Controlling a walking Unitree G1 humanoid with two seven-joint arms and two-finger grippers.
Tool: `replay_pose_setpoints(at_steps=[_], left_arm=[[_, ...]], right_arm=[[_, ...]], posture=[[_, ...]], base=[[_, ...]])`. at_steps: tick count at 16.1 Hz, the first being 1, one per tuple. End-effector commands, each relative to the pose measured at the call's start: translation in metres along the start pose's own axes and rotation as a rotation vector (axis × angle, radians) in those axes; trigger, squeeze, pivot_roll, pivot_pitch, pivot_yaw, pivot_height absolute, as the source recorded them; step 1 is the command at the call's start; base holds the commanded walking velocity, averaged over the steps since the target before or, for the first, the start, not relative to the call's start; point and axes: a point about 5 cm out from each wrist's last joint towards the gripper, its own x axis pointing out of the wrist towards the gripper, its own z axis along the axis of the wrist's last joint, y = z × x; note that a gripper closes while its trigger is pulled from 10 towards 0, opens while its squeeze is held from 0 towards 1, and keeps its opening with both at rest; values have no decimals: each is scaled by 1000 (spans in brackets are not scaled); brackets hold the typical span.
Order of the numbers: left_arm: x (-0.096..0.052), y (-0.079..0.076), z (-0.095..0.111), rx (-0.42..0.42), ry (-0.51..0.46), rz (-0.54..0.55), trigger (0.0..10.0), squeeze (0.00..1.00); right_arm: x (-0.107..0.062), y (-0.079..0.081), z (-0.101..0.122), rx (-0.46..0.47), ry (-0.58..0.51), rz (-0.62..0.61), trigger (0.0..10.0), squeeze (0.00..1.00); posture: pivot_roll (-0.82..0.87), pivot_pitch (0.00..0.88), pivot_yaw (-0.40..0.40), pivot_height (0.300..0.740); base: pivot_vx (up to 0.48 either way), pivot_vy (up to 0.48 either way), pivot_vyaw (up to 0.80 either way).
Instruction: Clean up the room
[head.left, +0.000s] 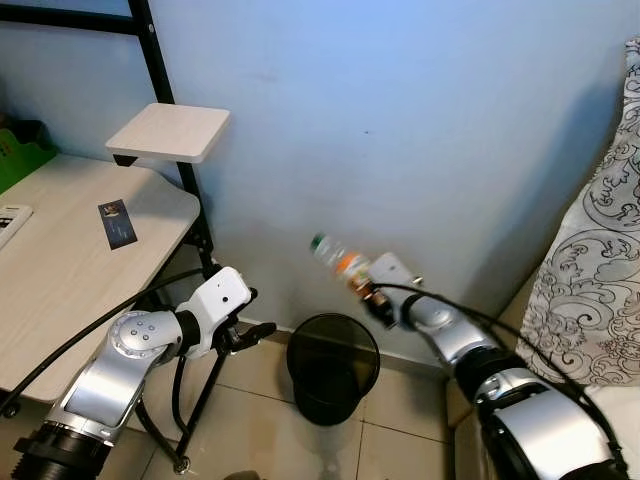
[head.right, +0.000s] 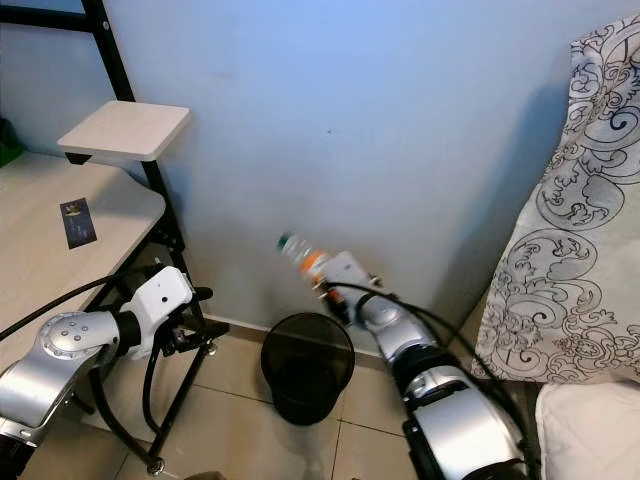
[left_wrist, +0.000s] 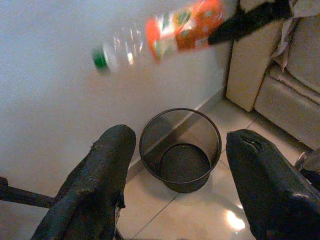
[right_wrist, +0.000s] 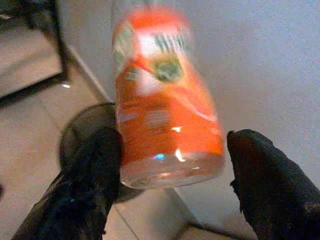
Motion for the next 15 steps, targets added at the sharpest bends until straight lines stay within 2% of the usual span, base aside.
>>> replay_pose_setpoints(at_steps=[1,7,11,12,13,15], left_arm=[[0,3,5,13,-9,1,10000,0],[2,3,6,16,-8,-2,10000,0],[3,1,7,1,-28,17,10000,0],[7,0,10,-44,-72,81,10000,0],[9,0,11,-58,-93,126,10000,0],[15,-4,19,-130,-182,270,10000,0]], right_arm=[[0,-1,4,-8,-19,15,10000,1000],[-1,2,-6,-41,18,46,10000,1000],[-5,-7,-3,63,-68,0,10000,1000],[-12,-15,3,152,-207,-61,10000,1000],[-15,-17,3,186,-237,-91,10000,1000],[-35,-27,-3,444,-331,-273,10000,1000]], posture=[[119,0,-22,740],[115,0,-19,740],[117,0,-25,740],[111,0,-23,740],[103,0,-16,740],[72,0,7,740]], base=[[0,0,0],[0,0,0],[0,0,0],[0,0,0],[0,0,0],[0,0,-347]])
